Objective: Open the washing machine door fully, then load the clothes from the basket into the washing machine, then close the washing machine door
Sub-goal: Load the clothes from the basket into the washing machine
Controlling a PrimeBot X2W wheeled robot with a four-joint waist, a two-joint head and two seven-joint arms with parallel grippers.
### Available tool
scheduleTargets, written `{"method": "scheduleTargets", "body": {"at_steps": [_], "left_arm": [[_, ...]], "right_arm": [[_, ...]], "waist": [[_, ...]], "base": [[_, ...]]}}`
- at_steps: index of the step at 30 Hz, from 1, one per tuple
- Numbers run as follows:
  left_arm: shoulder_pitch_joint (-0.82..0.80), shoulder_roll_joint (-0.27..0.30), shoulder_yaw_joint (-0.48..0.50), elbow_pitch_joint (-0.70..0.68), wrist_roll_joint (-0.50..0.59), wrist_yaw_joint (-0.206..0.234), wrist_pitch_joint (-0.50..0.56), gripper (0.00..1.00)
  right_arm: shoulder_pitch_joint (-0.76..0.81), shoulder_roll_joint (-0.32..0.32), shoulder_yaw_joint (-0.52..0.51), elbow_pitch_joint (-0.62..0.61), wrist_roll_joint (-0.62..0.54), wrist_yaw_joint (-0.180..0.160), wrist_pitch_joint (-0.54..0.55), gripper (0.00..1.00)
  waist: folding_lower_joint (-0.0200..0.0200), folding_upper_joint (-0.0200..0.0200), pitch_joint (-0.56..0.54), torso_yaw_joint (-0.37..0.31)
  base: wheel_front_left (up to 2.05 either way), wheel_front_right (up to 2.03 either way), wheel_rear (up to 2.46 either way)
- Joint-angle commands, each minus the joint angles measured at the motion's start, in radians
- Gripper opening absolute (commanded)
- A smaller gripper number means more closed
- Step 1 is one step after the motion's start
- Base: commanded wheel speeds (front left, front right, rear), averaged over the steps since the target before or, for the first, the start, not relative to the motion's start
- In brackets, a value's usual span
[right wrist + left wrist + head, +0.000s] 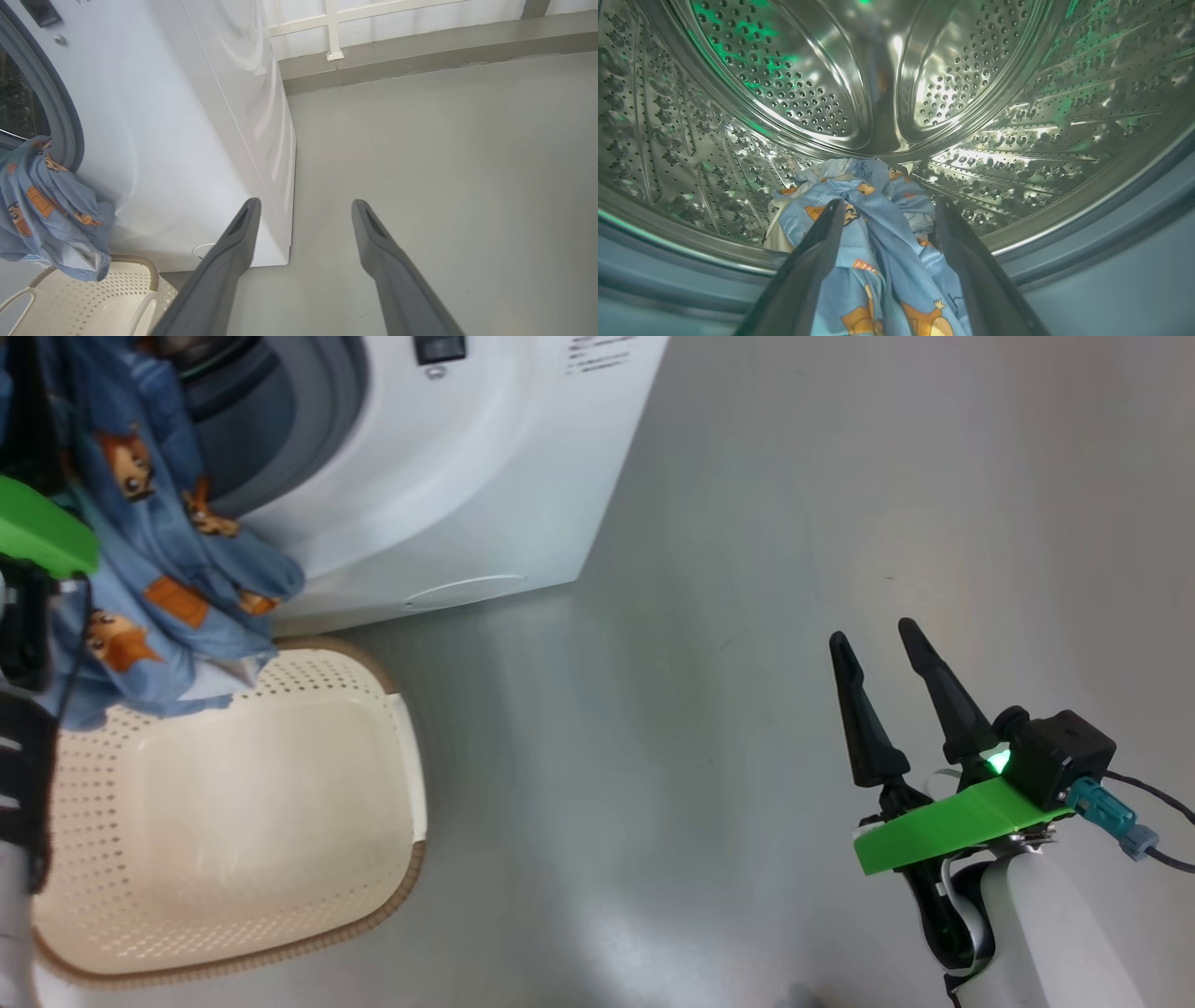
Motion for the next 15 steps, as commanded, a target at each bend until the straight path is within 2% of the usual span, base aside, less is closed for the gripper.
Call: {"method": "scheduleTargets", "body": {"at_steps": [1,15], "left_arm": [[0.029,0.038,0.036,-0.045,-0.014,-0.001,-0.005,1.0],[0.314,-0.039,0.126,-0.313,0.013,-0.001,-0.005,1.0]], "right_arm": [[0.002,-0.004,0.018,-0.022,-0.014,0.002,-0.005,1.0],[-0.016,-0.042,-0.005,-0.027,-0.02,0.002,-0.005,1.0]], "waist": [[0.0,-0.0001,-0.002,0.016],[0.0,-0.0001,-0.011,0.091]], "base": [[0.0,0.0,0.0],[0.0,0.0,0.0]]}}
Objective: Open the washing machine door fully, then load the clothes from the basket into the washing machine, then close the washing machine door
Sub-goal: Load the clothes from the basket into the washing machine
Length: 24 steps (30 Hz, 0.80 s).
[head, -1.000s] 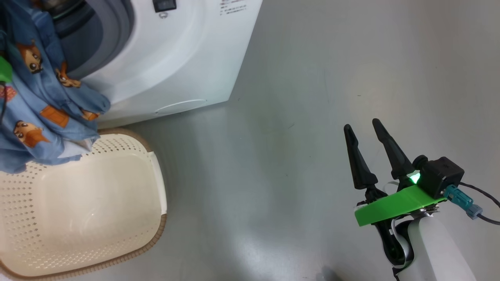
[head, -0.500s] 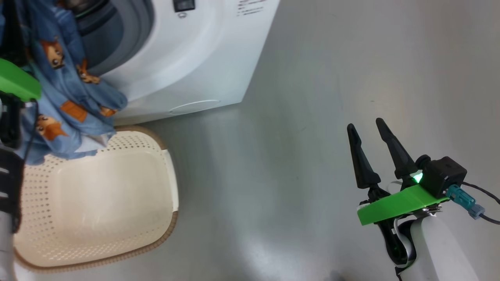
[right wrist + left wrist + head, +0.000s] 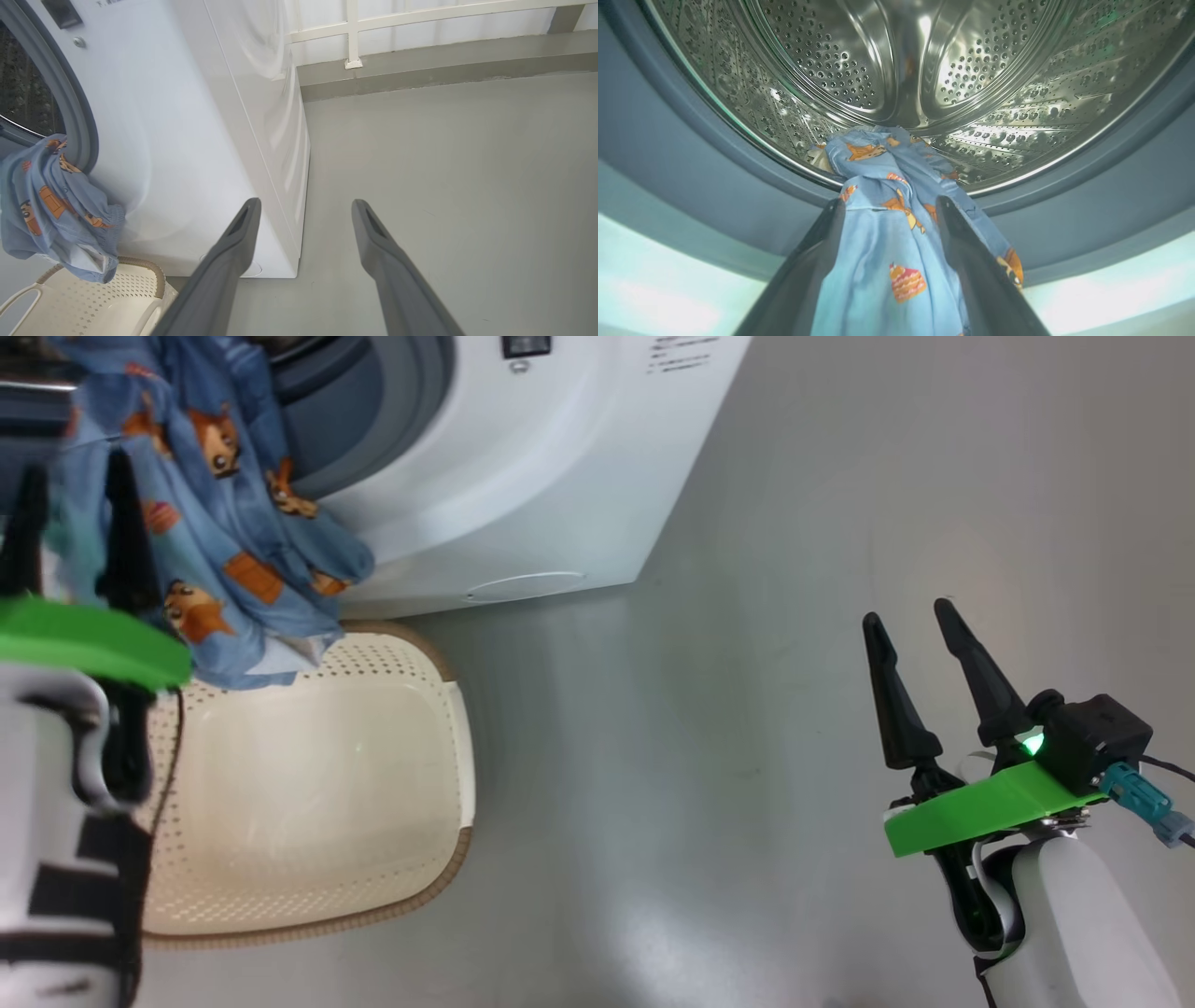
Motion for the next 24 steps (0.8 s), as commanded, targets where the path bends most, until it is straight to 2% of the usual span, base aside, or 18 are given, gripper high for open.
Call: {"method": "scheduleTargets", "body": {"at_steps": [1,13,24], "left_arm": [[0.053,0.034,0.036,-0.055,0.018,-0.001,-0.005,1.0],[0.378,0.005,0.12,-0.255,0.022,-0.001,-0.005,1.0],[0.57,-0.029,0.183,-0.373,0.023,-0.002,-0.005,1.0]], "right_arm": [[0.004,-0.005,0.015,-0.024,-0.011,0.002,-0.005,1.0],[0.021,-0.017,0.013,-0.019,-0.009,0.002,-0.005,1.0],[0.043,-0.028,0.009,-0.017,0.0,0.002,-0.005,1.0]], "waist": [[0.0,0.0,-0.001,0.016],[0.0,0.0,-0.033,0.038],[0.0,0.0,-0.049,0.054]], "base": [[0.0,0.0,0.0],[0.0,0.0,0.0],[0.0,0.0,0.0]]}}
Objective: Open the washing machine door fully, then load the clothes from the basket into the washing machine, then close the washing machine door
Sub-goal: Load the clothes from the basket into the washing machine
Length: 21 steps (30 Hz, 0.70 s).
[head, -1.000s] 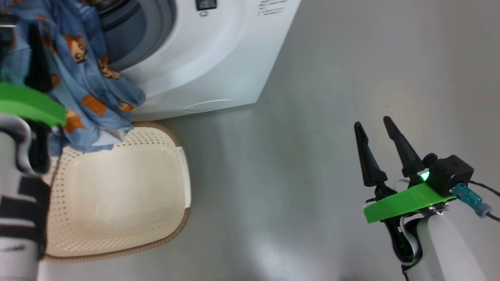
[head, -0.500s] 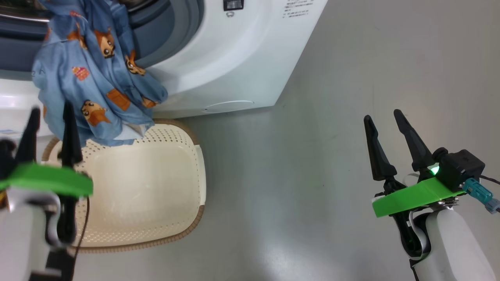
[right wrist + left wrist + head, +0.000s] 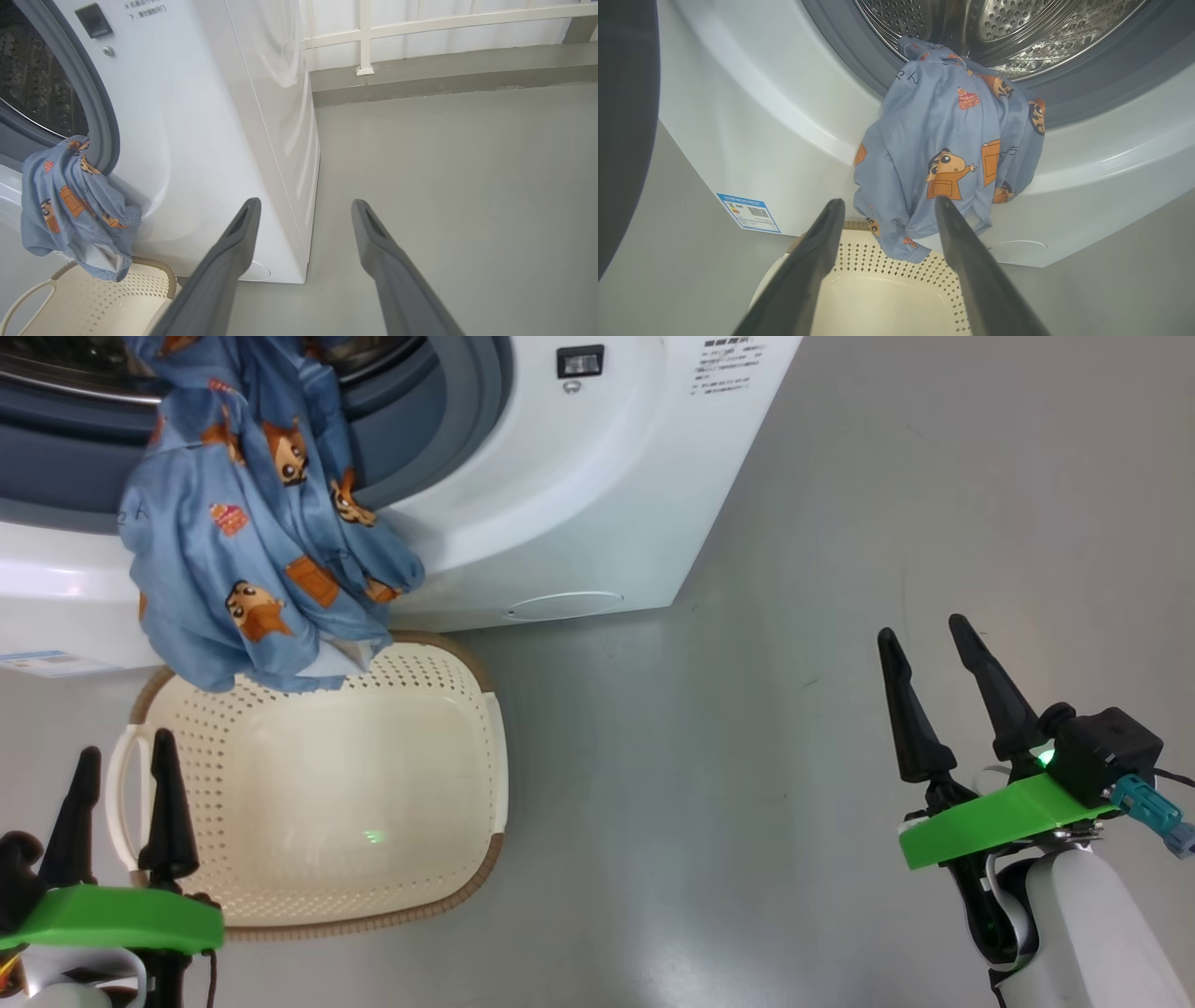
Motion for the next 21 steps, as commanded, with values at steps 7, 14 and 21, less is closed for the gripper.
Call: {"method": "scheduleTargets", "body": {"at_steps": [7,14,21], "left_arm": [[0.011,0.019,0.038,-0.023,-0.012,-0.002,-0.005,1.0],[-0.038,0.041,-0.016,0.041,-0.043,-0.002,-0.005,1.0],[-0.158,0.075,-0.117,0.161,-0.094,-0.002,-0.005,1.0]], "right_arm": [[0.018,-0.002,0.022,-0.019,-0.001,0.002,-0.005,1.0],[0.005,0.005,0.04,-0.017,0.0,0.002,-0.005,1.0],[-0.008,0.015,0.041,-0.023,-0.005,0.002,-0.005,1.0]], "waist": [[0.0,0.0,0.007,0.006],[0.0,0.0,0.025,-0.007],[0.0,0.0,0.058,-0.012]], "base": [[0.0,0.0,0.0],[0.0,0.0,0.0],[0.0,0.0,0.0]]}}
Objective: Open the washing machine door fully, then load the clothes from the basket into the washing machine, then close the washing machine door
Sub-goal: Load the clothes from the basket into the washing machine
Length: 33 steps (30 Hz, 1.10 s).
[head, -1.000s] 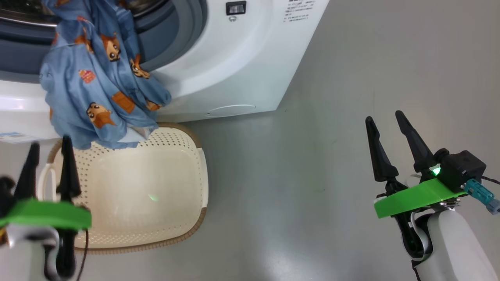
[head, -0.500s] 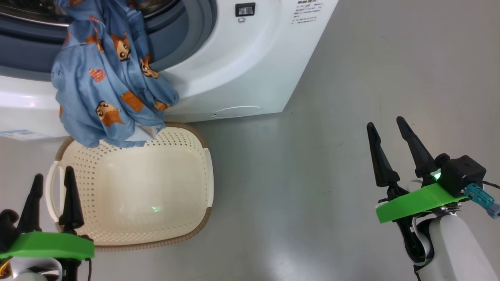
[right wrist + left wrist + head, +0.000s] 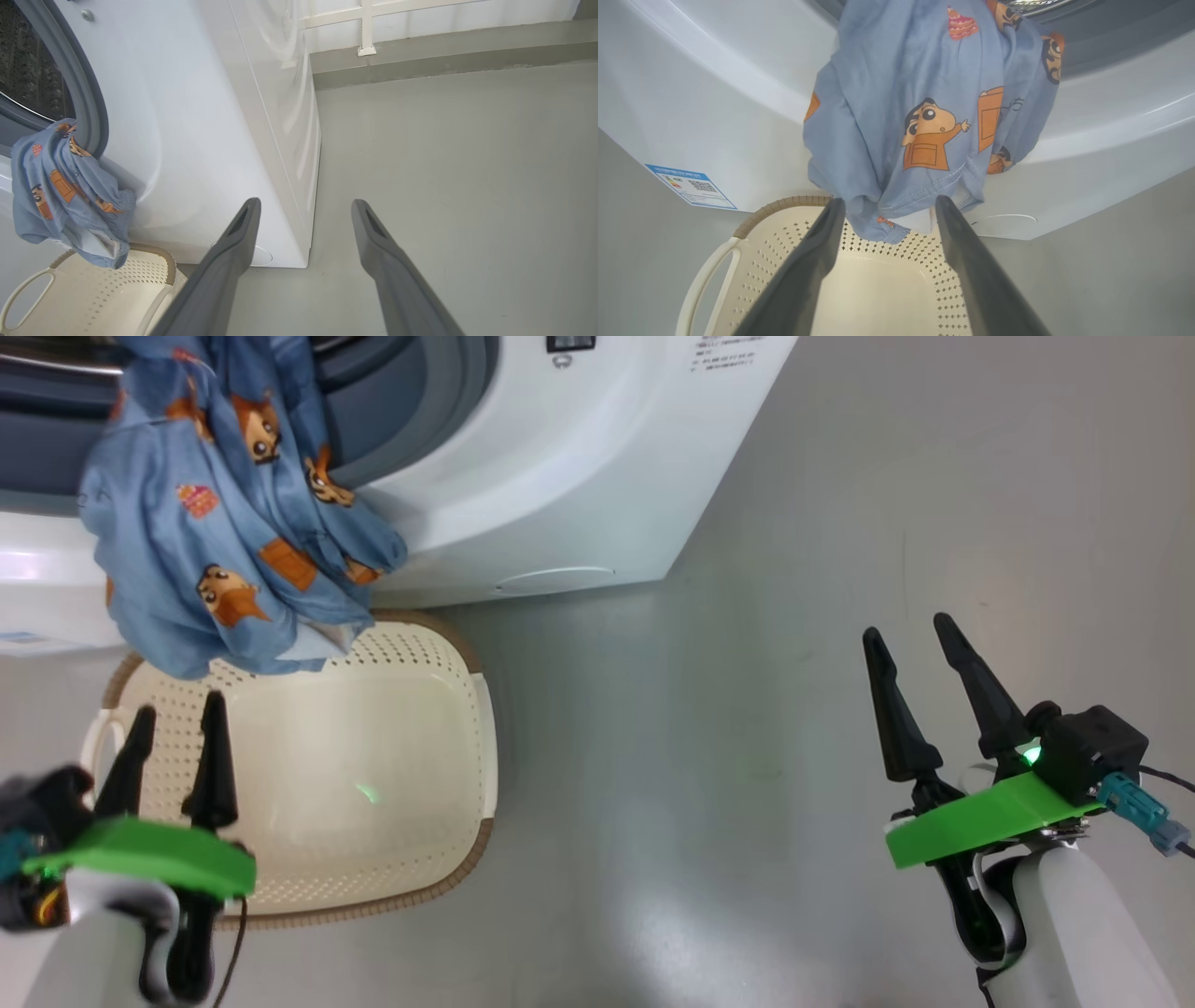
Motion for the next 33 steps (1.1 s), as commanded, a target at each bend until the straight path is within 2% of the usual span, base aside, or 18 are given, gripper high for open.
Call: {"method": "scheduleTargets", "body": {"at_steps": [1,11,27,28,29,30,33], "left_arm": [[-0.035,0.043,0.018,0.012,-0.015,-0.002,-0.005,1.0],[-0.27,0.086,-0.154,0.228,-0.111,-0.002,-0.005,1.0],[-0.455,0.144,-0.303,0.322,-0.281,-0.002,-0.005,1.0],[-0.459,0.148,-0.311,0.321,-0.291,-0.002,-0.005,0.45],[-0.463,0.152,-0.319,0.319,-0.299,-0.002,-0.005,0.25],[-0.465,0.155,-0.326,0.317,-0.305,-0.002,-0.005,0.0],[-0.466,0.162,-0.338,0.303,-0.333,-0.002,-0.005,0.0]], "right_arm": [[-0.007,0.008,0.025,-0.024,-0.005,0.002,-0.005,1.0],[-0.034,0.025,0.037,-0.027,-0.012,0.002,-0.005,1.0],[-0.047,0.04,0.046,-0.027,-0.016,0.002,-0.005,1.0],[-0.047,0.041,0.046,-0.028,-0.016,0.002,-0.005,1.0],[-0.047,0.041,0.045,-0.028,-0.016,0.002,-0.005,1.0],[-0.046,0.042,0.043,-0.029,-0.016,0.002,-0.005,1.0],[-0.045,0.042,0.036,-0.03,-0.017,0.002,-0.005,1.0]], "waist": [[0.0,0.0,0.014,-0.004],[0.0,0.0,0.06,-0.034],[0.0,0.0,0.082,-0.073],[0.0,0.0,0.081,-0.074],[0.0,0.0,0.081,-0.075],[0.0,0.0,0.081,-0.075],[0.0,0.0,0.08,-0.072]], "base": [[0.0,0.0,0.0],[0.0,0.0,0.0],[0.0,0.0,0.0],[0.0,0.0,0.0],[0.0,0.0,0.0],[0.0,0.0,0.0],[0.0,0.0,0.0]]}}
